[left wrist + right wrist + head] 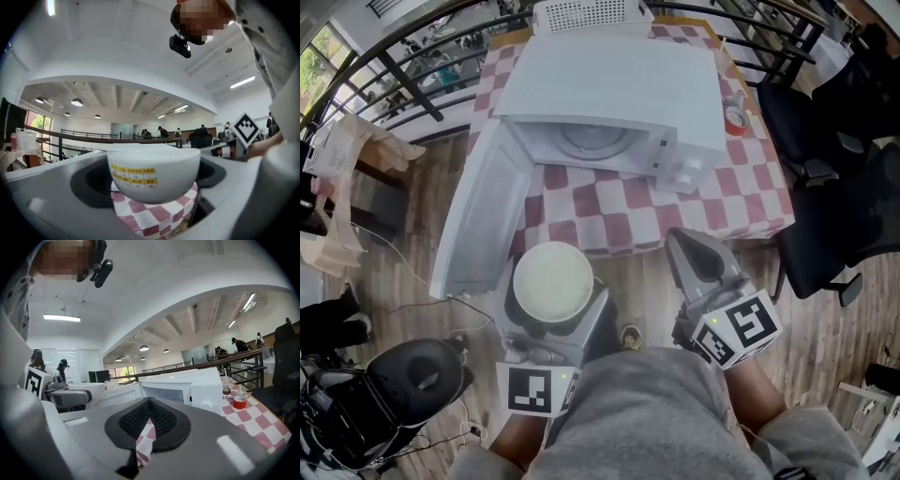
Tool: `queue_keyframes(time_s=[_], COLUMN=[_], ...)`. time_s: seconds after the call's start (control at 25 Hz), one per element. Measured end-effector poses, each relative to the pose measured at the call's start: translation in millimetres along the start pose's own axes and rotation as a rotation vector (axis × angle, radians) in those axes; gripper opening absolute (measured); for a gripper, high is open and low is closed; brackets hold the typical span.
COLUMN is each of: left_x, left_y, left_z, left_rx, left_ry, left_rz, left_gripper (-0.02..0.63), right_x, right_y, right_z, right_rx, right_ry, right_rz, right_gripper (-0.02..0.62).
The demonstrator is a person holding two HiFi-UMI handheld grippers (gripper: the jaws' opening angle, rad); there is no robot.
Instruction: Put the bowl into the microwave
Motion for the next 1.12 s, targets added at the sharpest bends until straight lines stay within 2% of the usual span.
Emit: queue_keyframes(time_s=[0.2,0.48,1.12], left_x=[4.2,1.9,-1.6], left_y=[17.2,34.2,77.3], left_z=[-37.1,-72.2,-115.2], left_rx=[-0.012,-0.047,-0.118], left_ry=[-0.023,-0.004,-0.009], left_rz=[0.0,0.006,0.052], left_gripper=[0.505,0.505,0.505], right_x=[6.8,13.0,32.7], right_y=[-18.0,-32.3,-35.9], right_z=[-27.2,-57.5,-109.4], right_rx=[-0.022,-0.047,-0.119], right_ry=[0.009,0.018,0.026], right_rz=[-0.011,-0.021,0.002], right_gripper=[-0.002,-0.002,-0.002])
Point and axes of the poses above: the fingertips, and each gripper's own axes: z backward along the fingers, y to its left, x out of its top, the point moved 2 cm from there along z, backward along the fingers, and after that the axes turned 7 degrees about x, right-handed, at the moved point
